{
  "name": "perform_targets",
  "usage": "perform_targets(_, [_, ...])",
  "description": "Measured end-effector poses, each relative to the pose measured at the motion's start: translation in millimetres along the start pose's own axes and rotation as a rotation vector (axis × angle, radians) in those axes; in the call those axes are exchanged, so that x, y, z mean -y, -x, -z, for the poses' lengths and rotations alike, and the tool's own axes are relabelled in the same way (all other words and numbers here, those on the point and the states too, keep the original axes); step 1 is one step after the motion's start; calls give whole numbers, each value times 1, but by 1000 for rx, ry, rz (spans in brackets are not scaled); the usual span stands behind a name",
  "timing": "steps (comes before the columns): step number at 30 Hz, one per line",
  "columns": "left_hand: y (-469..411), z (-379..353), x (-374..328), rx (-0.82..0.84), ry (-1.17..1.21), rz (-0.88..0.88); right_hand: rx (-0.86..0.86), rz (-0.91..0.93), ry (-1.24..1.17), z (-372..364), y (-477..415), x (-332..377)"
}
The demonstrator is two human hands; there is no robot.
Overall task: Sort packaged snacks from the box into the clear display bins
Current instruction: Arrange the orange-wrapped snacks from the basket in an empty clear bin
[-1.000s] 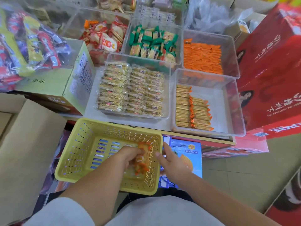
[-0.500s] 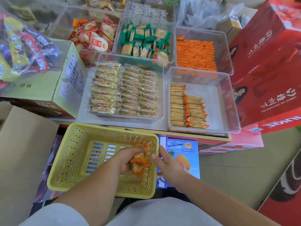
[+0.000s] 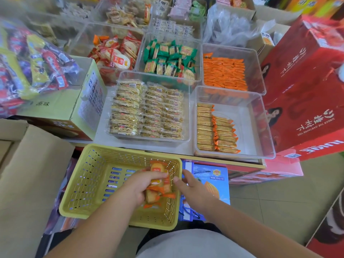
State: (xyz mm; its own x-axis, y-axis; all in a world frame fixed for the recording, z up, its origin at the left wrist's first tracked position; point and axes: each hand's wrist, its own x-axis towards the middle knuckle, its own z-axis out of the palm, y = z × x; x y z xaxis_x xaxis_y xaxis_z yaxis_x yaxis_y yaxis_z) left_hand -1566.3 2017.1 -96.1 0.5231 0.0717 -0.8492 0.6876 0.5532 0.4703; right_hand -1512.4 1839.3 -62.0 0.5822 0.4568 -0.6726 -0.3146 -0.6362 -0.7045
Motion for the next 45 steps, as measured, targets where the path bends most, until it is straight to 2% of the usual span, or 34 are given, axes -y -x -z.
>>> perform_targets(3, [32,7,0,-32,91,-159,-129,54,20,4,5,14])
perform_targets(6, [60,-1,-3,-80,131,-309,-187,118,-119,10,8,27])
perform_targets(10, [76,-29,-6,-166,-20,-483,-75,187,-246,8,13,45])
perform_targets(13, [78,-46,-5,-129,-162,-598,-24,210,-240,9,14,51])
perform_targets(16, [76,-56,-4,-42,-169,-585,16,197,-299,29,15,49])
perform_targets(18, [70,-65,-2,-19,-25,-533,72,168,-379,48,15,46])
perform_targets(22, [54,-100,-2,-131,260,-462,192,175,-505,87,12,39])
perform_targets(26, [42,-155,-7,-182,432,-470,259,220,-493,125,8,35])
perform_targets(32, [26,-235,-21,-210,421,-478,229,301,-392,175,-5,20])
perform_targets(37, [17,-269,-26,-266,573,-432,271,424,-256,208,-18,13])
perform_targets(45, [14,-274,-35,-352,546,-375,479,521,89,216,-31,13])
